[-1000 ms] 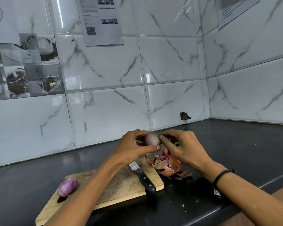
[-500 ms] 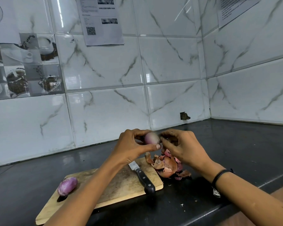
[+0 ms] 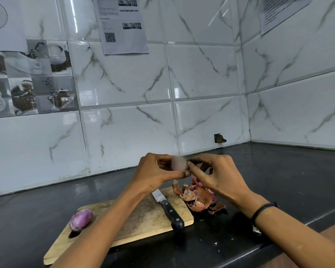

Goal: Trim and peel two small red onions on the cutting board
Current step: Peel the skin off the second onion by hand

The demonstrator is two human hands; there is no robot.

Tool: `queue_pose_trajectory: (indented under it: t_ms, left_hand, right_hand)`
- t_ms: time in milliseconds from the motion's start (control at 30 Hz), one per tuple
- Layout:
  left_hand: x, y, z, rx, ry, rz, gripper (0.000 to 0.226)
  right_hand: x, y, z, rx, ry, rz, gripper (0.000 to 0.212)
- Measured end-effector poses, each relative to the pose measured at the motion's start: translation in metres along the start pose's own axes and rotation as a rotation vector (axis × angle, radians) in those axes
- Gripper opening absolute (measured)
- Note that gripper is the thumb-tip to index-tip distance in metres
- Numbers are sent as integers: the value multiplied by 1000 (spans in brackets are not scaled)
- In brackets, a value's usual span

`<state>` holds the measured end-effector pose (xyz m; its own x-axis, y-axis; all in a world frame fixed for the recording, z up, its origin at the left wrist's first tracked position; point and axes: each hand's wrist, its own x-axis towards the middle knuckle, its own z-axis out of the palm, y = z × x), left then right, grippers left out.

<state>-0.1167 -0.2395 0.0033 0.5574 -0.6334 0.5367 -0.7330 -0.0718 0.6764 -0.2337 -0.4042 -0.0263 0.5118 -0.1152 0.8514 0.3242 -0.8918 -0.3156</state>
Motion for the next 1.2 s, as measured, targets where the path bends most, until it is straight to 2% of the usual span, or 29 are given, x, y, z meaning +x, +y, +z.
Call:
queue_pose_trajectory:
  t_ms: [233, 467, 633, 800, 967, 1033, 1133, 1200]
  left_hand:
    - [0, 1, -2, -27, -41, -56, 44]
    - [-3, 1, -4, -86, -127, -77, 39]
    - [-2, 1, -5, -123, -87, -78, 32]
    - [-1, 2, -4, -114, -45, -46, 33]
    - [1, -2, -4, -32, 6, -12, 43]
    - [0, -3, -4, -22, 8, -18, 45]
    - [0, -5, -6, 4, -40, -39, 54]
    - [-1, -4, -5, 15, -90, -43, 55]
  right_hand:
    - [2, 3, -1, -45, -28, -89, 18]
    - [3, 7, 2, 21, -83, 48, 20]
    - [1, 0, 0, 139, -60, 102, 11]
    - [-1, -3, -1, 135, -40, 75, 15]
    - [1, 6, 2, 8, -27, -13, 18]
    - [2, 7, 3, -12, -53, 11, 19]
    - [2, 8, 8, -76, -125, 73, 36]
    - [2, 11, 10, -135, -141, 125, 33]
